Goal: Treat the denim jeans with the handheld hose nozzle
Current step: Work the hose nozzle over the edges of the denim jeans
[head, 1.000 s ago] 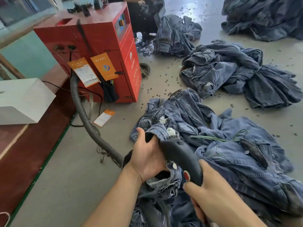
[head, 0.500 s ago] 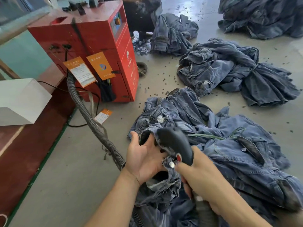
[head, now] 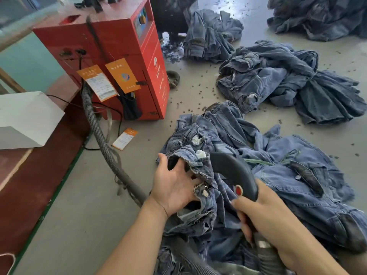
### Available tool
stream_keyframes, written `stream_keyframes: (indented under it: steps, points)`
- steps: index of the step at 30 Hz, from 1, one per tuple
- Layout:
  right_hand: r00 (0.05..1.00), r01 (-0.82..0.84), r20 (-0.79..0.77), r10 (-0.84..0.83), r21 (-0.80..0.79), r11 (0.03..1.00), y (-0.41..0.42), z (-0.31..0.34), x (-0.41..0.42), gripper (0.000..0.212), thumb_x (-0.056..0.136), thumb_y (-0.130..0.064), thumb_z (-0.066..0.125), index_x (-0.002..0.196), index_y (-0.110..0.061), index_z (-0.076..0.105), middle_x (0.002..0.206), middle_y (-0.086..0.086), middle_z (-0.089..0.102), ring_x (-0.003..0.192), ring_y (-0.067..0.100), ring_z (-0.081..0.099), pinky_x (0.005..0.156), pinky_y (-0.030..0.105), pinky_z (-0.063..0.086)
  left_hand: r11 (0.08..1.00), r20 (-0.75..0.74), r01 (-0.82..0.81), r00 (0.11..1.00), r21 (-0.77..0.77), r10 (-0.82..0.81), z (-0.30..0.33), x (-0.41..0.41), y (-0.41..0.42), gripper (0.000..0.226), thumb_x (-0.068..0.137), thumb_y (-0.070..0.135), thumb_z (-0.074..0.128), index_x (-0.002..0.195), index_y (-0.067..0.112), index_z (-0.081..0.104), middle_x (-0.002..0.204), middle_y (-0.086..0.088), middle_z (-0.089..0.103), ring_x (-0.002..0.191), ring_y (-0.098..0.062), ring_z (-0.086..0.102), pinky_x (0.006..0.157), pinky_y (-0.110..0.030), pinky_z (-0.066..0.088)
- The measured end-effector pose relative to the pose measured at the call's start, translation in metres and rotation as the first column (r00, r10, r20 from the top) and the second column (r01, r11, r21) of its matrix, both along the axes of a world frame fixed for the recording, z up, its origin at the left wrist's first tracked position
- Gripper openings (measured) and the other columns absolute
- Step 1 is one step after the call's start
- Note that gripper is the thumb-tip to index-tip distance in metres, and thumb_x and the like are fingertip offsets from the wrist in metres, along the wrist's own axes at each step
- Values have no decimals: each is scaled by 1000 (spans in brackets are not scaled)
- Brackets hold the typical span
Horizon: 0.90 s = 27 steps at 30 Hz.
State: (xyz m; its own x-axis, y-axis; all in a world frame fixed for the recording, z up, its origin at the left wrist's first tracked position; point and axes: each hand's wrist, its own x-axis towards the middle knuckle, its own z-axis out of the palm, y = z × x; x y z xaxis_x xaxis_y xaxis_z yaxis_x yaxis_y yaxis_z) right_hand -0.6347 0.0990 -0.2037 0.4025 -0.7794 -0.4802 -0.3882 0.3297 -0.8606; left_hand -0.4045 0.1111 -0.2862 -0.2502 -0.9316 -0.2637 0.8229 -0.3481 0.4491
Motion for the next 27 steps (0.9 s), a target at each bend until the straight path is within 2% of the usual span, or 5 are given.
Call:
stream_keyframes:
  steps: [5, 12, 16, 22, 27]
  points:
    - [972, -223, -54, 228, 88, 971, 11, -1, 4, 18, 84, -14, 62, 94, -21, 48, 58, 10, 60, 43, 25, 54, 44, 30, 41, 999, 82, 15, 996, 40, -19, -2, -1, -4, 102, 83, 95, 14, 160, 32, 33, 165, -17, 34, 150, -41, 33, 119, -67, 25]
    - [971, 156, 149, -186, 193, 969, 4, -10, -6, 19, 92, -2, 64, 95, -13, 48, 63, 14, 53, 45, 24, 44, 44, 33, 42, 982, 233, -86, 971, 170, 45, -7, 6, 2, 85, 93, 83, 33, 149, 23, 54, 155, -19, 48, 137, -38, 47, 118, -66, 30]
    - [956, 222, 154, -249, 172, 960, 10, -12, -27, 20, 94, 2, 63, 94, -11, 48, 59, 17, 52, 41, 26, 45, 43, 33, 40, 945, 319, -218, 938, 245, 134, -4, 3, 2, 55, 93, 33, 71, 140, 6, 61, 136, -21, 62, 124, -38, 60, 113, -59, 41]
    - [982, 138, 99, -164, 227, 964, 24, -23, -26, 19, 94, 3, 62, 99, -6, 46, 58, 18, 50, 39, 25, 45, 42, 32, 40, 867, 382, -290, 915, 405, 128, -15, 10, 1, 25, 101, -2, 51, 121, -7, 64, 106, -25, 68, 85, -31, 69, 90, -42, 61]
    - [998, 28, 59, -37, 144, 989, 29, -26, -18, 20, 92, -4, 63, 97, -11, 45, 58, 15, 55, 41, 29, 48, 44, 33, 41, 874, 446, -328, 883, 359, 148, -15, 8, -2, 37, 110, 4, 37, 126, 14, 68, 124, -15, 73, 107, -28, 70, 92, -40, 57]
